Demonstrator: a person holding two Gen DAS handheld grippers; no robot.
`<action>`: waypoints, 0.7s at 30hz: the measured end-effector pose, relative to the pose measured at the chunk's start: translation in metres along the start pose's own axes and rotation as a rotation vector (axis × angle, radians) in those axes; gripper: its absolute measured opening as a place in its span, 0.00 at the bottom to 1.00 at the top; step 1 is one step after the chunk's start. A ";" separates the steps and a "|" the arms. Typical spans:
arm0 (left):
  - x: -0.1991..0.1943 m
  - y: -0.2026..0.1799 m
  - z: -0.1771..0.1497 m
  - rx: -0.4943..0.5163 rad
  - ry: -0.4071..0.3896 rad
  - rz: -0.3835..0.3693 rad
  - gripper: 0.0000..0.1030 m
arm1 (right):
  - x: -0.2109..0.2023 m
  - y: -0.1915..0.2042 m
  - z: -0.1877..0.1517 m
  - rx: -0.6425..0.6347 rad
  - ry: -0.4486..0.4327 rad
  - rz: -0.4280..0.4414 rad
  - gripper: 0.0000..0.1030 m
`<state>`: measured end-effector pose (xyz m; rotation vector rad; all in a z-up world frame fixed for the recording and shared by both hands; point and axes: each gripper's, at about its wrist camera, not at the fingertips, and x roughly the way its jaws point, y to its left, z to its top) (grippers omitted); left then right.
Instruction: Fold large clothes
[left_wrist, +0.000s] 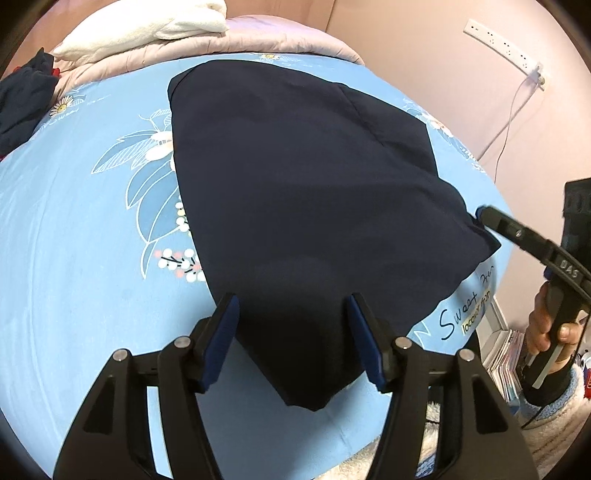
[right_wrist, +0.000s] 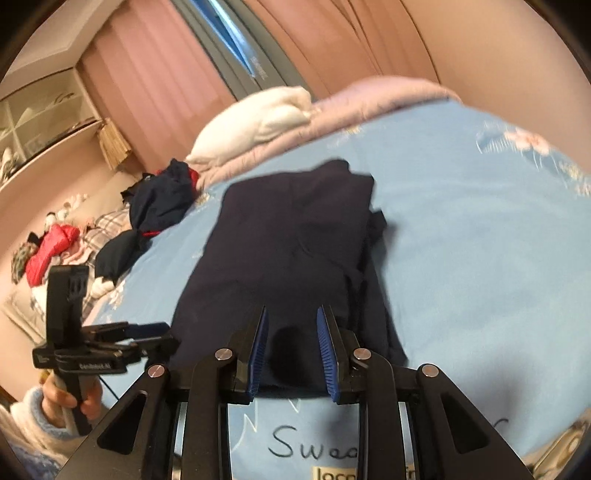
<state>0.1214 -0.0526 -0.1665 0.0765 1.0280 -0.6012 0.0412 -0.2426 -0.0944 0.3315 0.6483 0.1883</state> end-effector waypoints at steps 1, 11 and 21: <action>0.001 -0.001 0.000 -0.003 0.001 0.004 0.59 | 0.006 0.004 0.001 -0.018 0.006 0.007 0.26; 0.004 -0.006 0.002 0.003 0.005 0.012 0.63 | 0.049 -0.014 -0.015 0.022 0.198 -0.031 0.26; 0.014 0.008 0.000 -0.097 0.037 -0.033 0.73 | 0.038 -0.008 0.042 0.056 0.070 0.019 0.26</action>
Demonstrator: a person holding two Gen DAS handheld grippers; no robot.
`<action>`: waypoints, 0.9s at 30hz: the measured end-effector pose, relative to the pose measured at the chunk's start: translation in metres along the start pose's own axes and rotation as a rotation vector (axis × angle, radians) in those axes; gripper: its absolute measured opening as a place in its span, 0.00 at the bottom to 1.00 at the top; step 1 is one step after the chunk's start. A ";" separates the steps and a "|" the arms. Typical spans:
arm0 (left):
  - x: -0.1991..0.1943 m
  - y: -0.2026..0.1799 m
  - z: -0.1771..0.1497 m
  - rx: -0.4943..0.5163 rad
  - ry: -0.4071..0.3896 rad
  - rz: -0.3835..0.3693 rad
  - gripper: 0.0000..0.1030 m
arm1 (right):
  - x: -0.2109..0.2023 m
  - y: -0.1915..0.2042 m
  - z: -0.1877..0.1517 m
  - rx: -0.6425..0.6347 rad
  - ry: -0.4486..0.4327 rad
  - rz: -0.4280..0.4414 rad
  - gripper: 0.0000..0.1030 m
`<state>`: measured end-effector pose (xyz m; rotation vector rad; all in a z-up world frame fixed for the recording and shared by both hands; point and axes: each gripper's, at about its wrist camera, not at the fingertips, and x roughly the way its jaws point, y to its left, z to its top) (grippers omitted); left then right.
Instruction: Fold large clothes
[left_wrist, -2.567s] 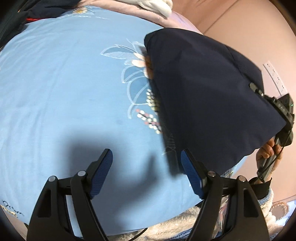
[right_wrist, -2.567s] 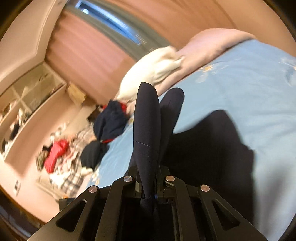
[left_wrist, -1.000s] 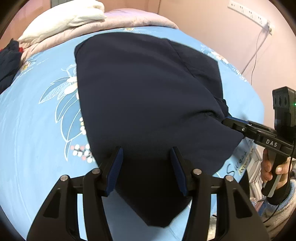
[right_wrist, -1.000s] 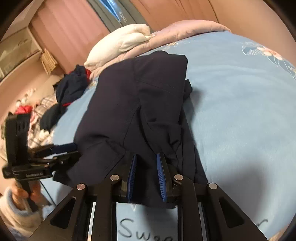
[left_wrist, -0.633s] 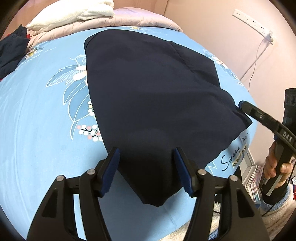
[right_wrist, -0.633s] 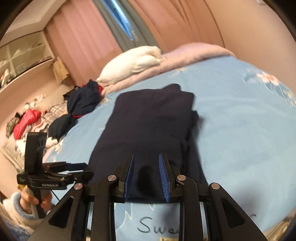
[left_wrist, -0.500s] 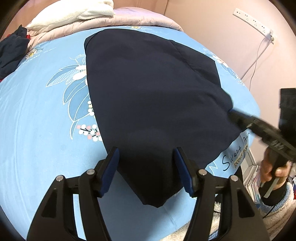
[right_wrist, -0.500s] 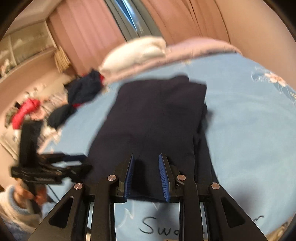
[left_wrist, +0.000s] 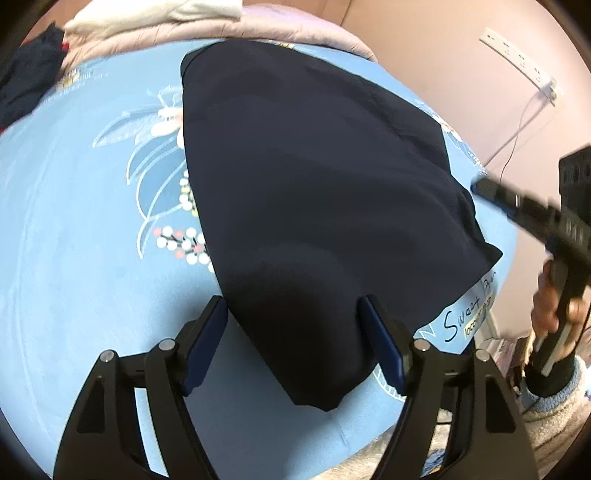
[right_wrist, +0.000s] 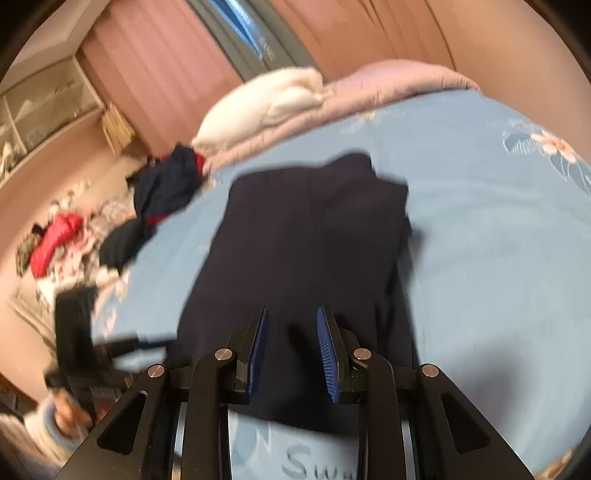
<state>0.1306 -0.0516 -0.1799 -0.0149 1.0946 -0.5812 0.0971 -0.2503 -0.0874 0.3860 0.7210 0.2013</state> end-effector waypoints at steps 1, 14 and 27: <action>0.001 0.001 0.000 -0.014 0.006 -0.007 0.73 | 0.004 -0.001 0.007 0.010 -0.011 -0.004 0.26; 0.003 -0.011 -0.001 0.031 0.003 0.043 0.73 | 0.093 -0.059 0.022 0.331 0.130 -0.042 0.18; 0.004 -0.016 -0.002 0.060 -0.001 0.081 0.73 | 0.003 -0.015 0.011 0.133 -0.009 -0.044 0.29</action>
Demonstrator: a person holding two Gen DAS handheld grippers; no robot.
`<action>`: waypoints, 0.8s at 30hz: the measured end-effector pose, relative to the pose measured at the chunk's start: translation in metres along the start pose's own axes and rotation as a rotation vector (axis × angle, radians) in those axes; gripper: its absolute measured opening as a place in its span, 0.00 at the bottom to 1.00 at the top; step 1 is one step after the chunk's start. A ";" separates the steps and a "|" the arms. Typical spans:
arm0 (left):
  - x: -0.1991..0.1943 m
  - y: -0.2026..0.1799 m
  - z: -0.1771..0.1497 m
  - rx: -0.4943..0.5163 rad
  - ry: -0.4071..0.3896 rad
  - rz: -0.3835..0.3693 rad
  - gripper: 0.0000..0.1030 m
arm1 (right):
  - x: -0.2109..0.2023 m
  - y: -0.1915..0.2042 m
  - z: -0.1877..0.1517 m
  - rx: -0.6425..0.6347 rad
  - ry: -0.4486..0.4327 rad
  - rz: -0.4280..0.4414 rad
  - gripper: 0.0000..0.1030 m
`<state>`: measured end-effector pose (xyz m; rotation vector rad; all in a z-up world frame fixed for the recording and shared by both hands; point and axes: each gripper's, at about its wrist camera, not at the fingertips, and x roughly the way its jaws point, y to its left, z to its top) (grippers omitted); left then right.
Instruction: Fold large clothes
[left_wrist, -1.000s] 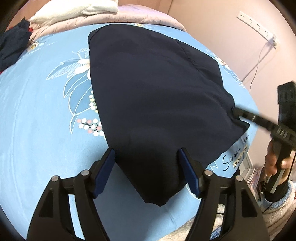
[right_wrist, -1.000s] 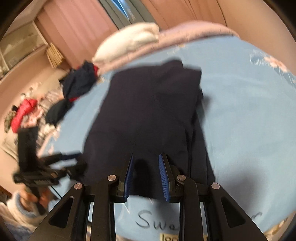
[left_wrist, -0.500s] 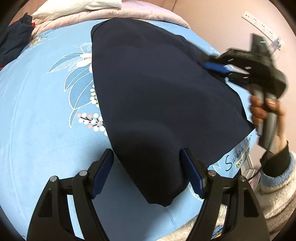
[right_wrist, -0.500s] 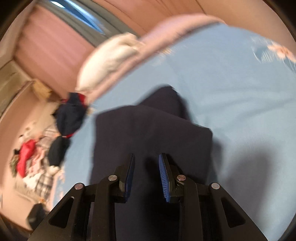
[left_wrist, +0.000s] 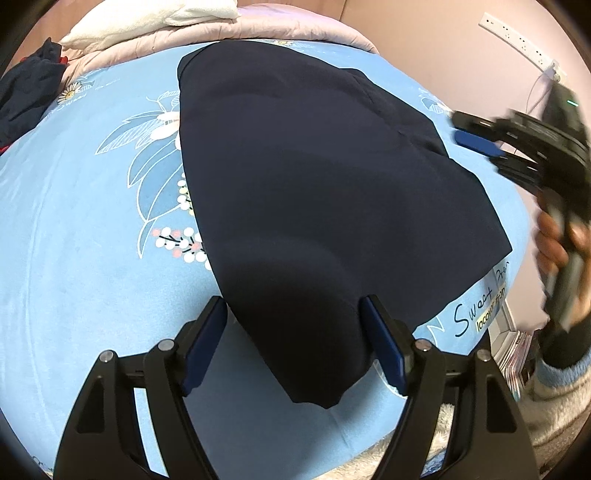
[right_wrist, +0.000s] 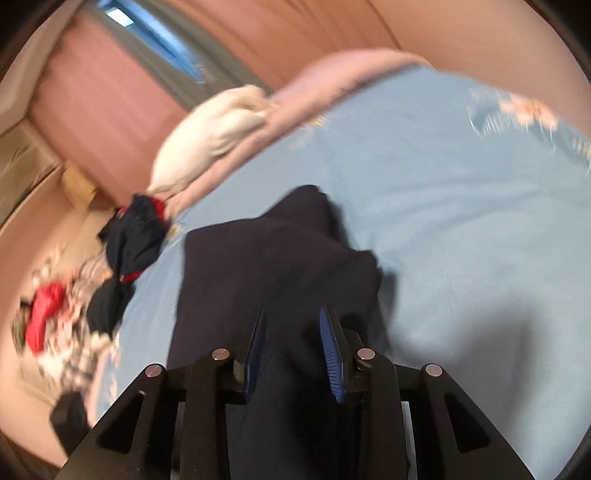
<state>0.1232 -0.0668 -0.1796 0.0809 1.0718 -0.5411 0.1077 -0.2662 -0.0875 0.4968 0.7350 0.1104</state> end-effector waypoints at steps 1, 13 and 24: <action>0.000 0.000 0.000 0.001 -0.001 -0.001 0.73 | -0.008 0.006 -0.006 -0.039 -0.007 0.010 0.29; 0.002 0.001 -0.006 -0.004 -0.008 -0.008 0.73 | 0.007 -0.006 -0.071 -0.091 0.156 0.010 0.29; -0.006 0.012 -0.011 -0.064 -0.019 -0.071 0.78 | -0.022 -0.030 -0.062 0.061 0.122 0.155 0.53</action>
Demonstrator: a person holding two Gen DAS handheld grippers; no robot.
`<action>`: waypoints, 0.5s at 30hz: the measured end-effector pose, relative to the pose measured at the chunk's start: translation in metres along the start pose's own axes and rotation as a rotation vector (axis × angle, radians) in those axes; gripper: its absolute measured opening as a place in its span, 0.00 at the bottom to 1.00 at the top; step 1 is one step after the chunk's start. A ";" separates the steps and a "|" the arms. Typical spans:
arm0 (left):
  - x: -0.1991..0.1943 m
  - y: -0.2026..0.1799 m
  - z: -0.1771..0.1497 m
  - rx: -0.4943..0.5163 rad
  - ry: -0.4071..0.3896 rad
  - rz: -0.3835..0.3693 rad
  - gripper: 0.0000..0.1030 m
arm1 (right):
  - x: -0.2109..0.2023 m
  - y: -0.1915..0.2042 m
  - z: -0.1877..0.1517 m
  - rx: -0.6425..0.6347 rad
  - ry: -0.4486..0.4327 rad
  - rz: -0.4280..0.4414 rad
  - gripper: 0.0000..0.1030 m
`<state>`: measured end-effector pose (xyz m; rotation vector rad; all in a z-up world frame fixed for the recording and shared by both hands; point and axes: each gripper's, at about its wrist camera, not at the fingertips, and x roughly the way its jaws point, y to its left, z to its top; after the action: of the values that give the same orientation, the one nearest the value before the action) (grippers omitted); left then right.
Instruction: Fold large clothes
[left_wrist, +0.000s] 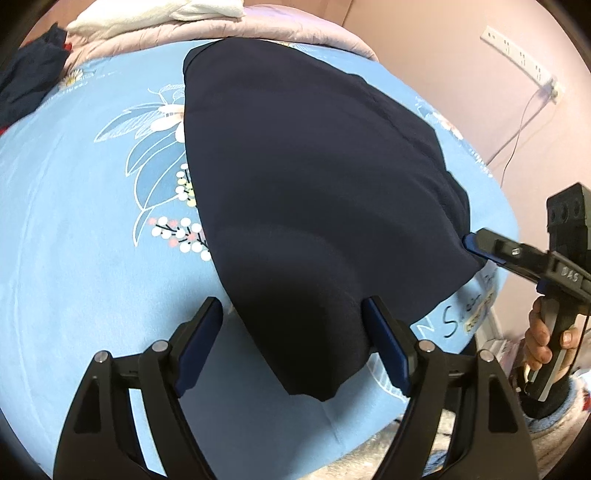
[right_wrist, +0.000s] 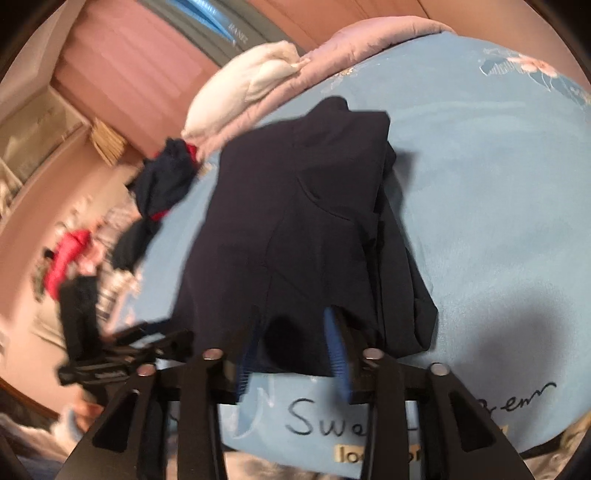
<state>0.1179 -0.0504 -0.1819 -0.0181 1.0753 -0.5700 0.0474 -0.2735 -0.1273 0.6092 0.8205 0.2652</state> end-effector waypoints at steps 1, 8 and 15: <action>-0.002 0.002 -0.003 -0.013 -0.004 -0.015 0.78 | -0.003 0.000 0.001 0.010 -0.022 0.012 0.57; -0.014 0.012 -0.004 -0.076 -0.042 -0.098 0.82 | -0.011 -0.007 0.013 0.073 -0.061 0.010 0.76; -0.011 0.021 0.000 -0.173 -0.053 -0.176 0.98 | 0.008 -0.021 0.024 0.112 -0.007 -0.038 0.79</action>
<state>0.1230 -0.0278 -0.1793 -0.2798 1.0754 -0.6291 0.0705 -0.2968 -0.1320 0.6982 0.8430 0.1833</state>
